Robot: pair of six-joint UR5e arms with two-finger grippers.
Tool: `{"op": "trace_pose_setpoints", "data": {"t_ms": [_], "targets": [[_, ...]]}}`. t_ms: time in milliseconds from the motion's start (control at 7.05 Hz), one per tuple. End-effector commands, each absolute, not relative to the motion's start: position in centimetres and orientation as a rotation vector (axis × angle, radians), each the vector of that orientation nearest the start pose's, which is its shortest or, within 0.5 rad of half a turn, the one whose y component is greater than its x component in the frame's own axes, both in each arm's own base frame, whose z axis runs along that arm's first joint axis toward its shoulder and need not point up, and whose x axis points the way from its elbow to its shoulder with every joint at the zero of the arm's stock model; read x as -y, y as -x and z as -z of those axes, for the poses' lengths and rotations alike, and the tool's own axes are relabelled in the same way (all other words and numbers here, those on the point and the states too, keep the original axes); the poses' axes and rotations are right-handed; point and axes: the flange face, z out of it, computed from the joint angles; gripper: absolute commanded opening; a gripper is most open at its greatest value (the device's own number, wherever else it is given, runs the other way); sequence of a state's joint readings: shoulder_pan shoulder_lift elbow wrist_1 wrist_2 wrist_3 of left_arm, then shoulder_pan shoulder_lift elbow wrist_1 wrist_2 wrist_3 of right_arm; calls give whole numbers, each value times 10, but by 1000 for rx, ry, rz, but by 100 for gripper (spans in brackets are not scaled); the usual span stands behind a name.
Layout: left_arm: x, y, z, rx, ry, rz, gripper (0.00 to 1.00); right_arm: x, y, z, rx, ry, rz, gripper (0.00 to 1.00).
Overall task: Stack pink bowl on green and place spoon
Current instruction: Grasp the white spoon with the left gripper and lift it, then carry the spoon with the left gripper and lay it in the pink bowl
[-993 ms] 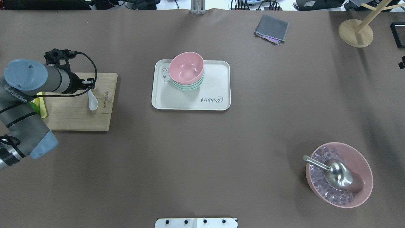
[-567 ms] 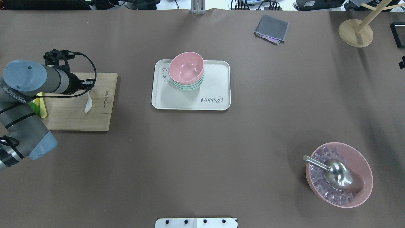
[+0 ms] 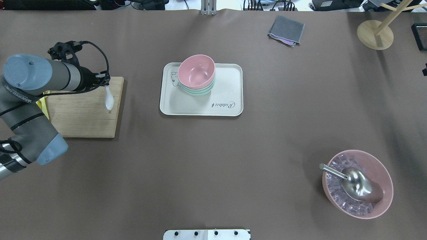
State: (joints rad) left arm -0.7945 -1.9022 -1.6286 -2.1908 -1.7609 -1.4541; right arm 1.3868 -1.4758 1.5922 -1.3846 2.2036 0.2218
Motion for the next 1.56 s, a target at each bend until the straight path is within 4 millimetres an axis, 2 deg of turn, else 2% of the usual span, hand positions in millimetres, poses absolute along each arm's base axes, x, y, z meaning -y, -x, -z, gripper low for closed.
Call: {"op": "trace_pose_setpoints", "data": {"t_ms": [0,142,284,425,567,709,851,993,1134,1276,1418], "targets": [[573,-404,-286,-1151,-234,885,0,542,25,-605,665,-128,46,100],[599,-431,-254,-1182,-213,1010,0,542,25,-607,664,-124,42,100],[596,-467,-227,-1201,-212,1029,0,542,25,-607,664,-123,41,100],[587,-510,-209,-1189,-260,1039,0,540,25,-608,664,-120,40,100],[571,-533,-203,-1178,-267,1024,0,540,24,-610,663,-117,39,100],[562,-542,-202,-1172,-256,1010,0,539,24,-611,663,-116,38,100],[561,-542,-207,-1163,-260,1004,11,539,24,-610,663,-117,39,100],[561,-543,-211,-1154,-264,1001,87,539,24,-610,663,-117,39,100],[561,-543,-210,-1155,-267,997,97,538,24,-611,663,-116,38,100],[558,-538,-217,-1139,-282,970,97,538,24,-611,663,-116,38,100],[549,-523,-214,-1125,-314,905,97,538,24,-612,661,-115,38,100]]}}
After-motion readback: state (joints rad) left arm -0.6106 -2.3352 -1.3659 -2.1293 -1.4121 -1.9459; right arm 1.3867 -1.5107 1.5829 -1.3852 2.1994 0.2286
